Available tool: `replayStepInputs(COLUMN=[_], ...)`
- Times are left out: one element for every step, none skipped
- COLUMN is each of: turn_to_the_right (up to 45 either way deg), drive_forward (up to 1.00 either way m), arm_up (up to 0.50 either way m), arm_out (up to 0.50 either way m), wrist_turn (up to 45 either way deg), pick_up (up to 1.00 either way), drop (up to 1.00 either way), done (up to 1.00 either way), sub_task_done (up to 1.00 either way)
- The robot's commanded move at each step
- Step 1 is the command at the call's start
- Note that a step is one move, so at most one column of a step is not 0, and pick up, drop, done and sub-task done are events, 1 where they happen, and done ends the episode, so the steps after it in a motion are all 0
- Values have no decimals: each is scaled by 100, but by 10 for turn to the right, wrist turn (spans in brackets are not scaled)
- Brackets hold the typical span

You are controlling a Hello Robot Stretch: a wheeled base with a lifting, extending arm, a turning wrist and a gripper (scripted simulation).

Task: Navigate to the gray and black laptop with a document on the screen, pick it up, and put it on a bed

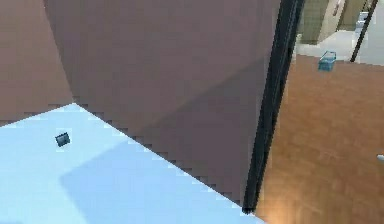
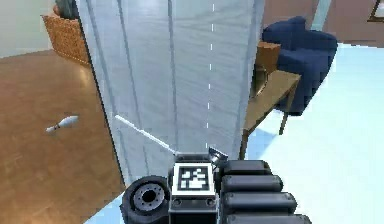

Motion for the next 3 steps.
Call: replayStepInputs(turn_to_the_right=[0, 450, 60], drive_forward=[10, 0, 0], arm_up=[0, 0, 0], arm_out=[0, 0, 0], wrist_turn=[0, 0, 0], pick_up=[0, 0, 0], drop=[0, 0, 0], done=[0, 0, 0], sub_task_done=[0, 0, 0])
